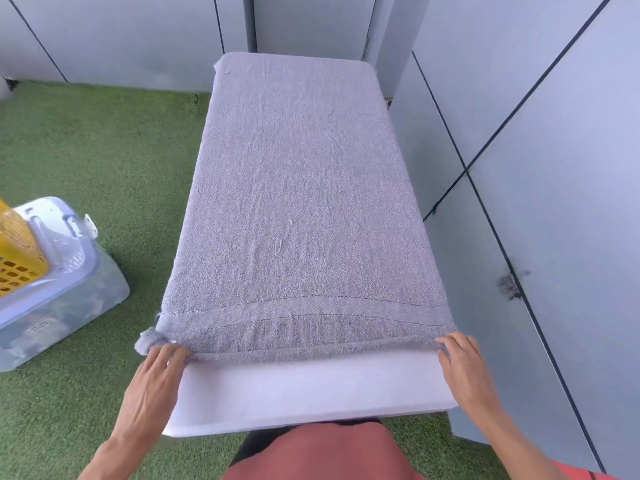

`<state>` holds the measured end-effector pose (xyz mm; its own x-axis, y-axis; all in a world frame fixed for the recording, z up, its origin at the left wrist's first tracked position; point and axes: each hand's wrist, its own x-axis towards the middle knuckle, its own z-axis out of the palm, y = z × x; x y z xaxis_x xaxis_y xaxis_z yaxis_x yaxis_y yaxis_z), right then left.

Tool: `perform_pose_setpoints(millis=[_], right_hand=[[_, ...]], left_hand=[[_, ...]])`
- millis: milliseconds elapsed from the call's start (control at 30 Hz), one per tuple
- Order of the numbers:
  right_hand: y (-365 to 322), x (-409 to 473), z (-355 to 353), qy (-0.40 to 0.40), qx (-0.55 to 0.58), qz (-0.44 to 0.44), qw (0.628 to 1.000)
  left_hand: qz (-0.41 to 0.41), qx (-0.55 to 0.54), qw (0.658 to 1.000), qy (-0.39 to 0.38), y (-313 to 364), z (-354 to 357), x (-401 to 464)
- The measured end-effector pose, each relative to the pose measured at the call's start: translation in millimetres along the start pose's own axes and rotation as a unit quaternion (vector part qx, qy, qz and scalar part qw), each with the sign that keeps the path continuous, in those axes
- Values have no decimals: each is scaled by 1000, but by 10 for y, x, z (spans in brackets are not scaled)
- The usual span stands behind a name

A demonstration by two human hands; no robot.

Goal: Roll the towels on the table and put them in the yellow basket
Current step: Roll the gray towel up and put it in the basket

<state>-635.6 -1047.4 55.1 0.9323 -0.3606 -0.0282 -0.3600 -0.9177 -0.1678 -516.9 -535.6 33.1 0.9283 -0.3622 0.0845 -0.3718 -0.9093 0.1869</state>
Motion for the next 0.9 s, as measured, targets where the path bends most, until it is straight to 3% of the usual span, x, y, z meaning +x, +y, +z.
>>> perform_pose_setpoints(millis=[133, 267, 367, 533, 700, 900], right_hand=[[92, 19, -76, -35, -1, 5, 999], [121, 217, -261, -164, 42, 17, 985], [100, 441, -366, -223, 105, 60, 967], [85, 473, -278, -115, 187, 118, 968], [-25, 177, -50, 42, -16, 16, 999], [-53, 130, 71, 23, -42, -41, 998]], left_hand=[[-6, -30, 997, -66, -170, -84, 30], [-99, -133, 964, -208, -267, -240, 316], [-127, -170, 953, -215, -320, -316, 526], [-82, -71, 989, -99, -170, -342, 314], [-40, -10, 999, -25, 45, -109, -112], [-69, -41, 996, -35, -31, -92, -29]])
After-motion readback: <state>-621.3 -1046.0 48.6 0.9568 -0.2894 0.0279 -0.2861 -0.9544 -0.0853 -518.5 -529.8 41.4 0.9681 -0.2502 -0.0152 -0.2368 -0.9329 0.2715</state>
